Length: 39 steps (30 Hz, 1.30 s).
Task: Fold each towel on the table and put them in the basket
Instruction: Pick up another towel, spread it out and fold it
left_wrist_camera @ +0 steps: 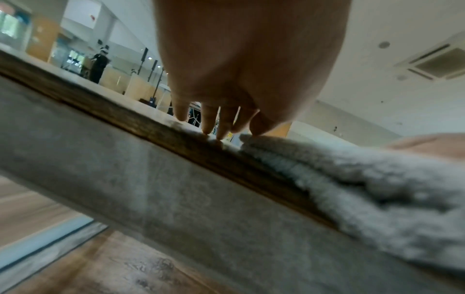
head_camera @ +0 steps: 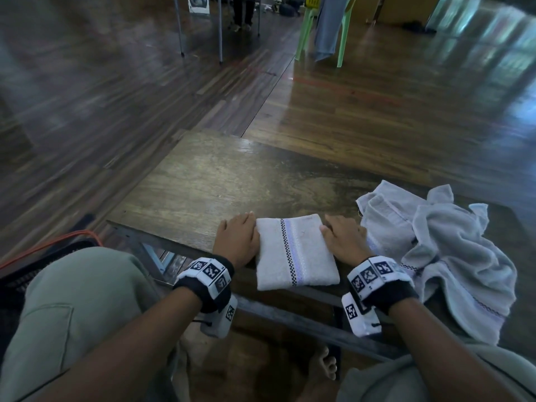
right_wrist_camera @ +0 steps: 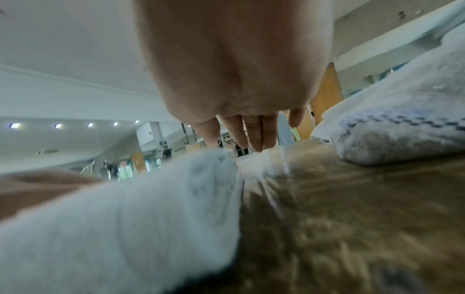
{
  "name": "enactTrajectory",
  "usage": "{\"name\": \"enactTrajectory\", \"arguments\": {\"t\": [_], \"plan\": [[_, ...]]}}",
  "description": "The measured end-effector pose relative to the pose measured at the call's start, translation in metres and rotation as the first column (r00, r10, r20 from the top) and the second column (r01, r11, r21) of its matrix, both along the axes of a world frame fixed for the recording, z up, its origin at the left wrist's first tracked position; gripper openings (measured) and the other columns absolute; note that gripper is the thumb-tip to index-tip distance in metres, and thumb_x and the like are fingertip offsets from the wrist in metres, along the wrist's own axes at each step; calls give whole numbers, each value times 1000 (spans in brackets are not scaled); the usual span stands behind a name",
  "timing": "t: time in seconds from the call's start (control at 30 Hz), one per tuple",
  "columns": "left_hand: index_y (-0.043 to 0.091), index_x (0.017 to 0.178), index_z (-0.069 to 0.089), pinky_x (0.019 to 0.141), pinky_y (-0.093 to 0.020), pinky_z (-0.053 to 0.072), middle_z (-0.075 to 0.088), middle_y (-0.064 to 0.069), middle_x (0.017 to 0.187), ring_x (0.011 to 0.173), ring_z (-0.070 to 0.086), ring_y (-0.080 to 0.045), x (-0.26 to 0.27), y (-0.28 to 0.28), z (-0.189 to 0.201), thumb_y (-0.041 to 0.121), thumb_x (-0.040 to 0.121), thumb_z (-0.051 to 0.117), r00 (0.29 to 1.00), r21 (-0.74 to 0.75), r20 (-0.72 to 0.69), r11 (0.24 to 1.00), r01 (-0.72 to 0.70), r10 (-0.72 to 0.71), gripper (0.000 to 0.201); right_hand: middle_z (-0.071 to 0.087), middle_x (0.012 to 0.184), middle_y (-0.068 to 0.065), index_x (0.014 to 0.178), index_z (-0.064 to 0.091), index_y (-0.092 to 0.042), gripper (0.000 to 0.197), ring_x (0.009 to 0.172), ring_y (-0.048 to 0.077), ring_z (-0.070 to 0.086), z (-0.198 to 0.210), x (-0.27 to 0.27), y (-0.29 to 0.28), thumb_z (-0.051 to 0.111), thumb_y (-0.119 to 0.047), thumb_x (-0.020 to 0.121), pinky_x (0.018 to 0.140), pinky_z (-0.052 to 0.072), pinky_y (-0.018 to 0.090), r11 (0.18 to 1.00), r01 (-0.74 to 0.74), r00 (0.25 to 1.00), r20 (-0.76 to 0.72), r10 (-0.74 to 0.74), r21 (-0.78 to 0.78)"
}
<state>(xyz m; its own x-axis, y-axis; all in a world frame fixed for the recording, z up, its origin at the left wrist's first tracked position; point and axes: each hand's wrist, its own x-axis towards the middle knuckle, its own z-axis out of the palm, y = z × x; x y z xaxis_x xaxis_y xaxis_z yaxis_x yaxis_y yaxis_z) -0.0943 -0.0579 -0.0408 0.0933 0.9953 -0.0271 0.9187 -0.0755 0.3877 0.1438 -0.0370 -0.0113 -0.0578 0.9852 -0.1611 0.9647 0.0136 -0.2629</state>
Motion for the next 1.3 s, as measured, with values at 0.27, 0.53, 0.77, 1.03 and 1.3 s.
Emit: {"name": "enactTrajectory", "arguments": {"t": [0.27, 0.53, 0.77, 1.03, 1.3], "plan": [[16, 96, 56, 85, -39, 40, 54, -4, 101, 100, 46, -24, 12, -26, 5, 53, 86, 44, 971, -54, 97, 975, -215, 219, 40, 73, 93, 7, 89, 75, -11, 28, 86, 22, 66, 10, 8, -23, 59, -33, 87, 79, 50, 38, 983, 142, 923, -345, -173, -114], [22, 74, 53, 79, -42, 50, 65, -5, 86, 89, 60, -28, 17, -22, 4, 56, 79, 54, 946, -180, 197, 958, -222, 257, 35, 72, 80, 9, 76, 73, -3, 26, 80, 22, 68, 0, -2, -28, 67, -27, 81, 69, 52, 33, 946, 227, 813, -489, -316, -233], [11, 105, 47, 77, -34, 46, 58, -8, 107, 94, 55, -23, 21, -18, 13, 32, 89, 56, 781, -306, 505, 922, -236, 367, 28, 65, 81, 9, 79, 68, 2, 27, 78, 19, 60, 5, -11, -24, 60, -23, 85, 72, 47, 34, 924, 225, 748, -552, -368, -310], [7, 126, 46, 85, -35, 47, 57, -7, 121, 107, 56, -22, 12, -19, 16, 19, 89, 62, 593, -431, 683, 891, -145, 427, 42, 67, 100, 12, 111, 59, 5, 28, 91, 20, 63, 8, -9, -31, 63, -7, 86, 70, 50, 29, 795, 252, 349, -714, -607, -552], [7, 118, 57, 91, -43, 51, 65, -9, 113, 100, 62, -22, 5, -42, 24, 22, 89, 62, 512, -380, 756, 911, -164, 407, 33, 64, 109, 12, 113, 57, -7, 28, 99, 24, 60, 28, -18, -45, 63, -7, 85, 79, 51, 46, 783, 175, 267, -736, -622, -597]]}}
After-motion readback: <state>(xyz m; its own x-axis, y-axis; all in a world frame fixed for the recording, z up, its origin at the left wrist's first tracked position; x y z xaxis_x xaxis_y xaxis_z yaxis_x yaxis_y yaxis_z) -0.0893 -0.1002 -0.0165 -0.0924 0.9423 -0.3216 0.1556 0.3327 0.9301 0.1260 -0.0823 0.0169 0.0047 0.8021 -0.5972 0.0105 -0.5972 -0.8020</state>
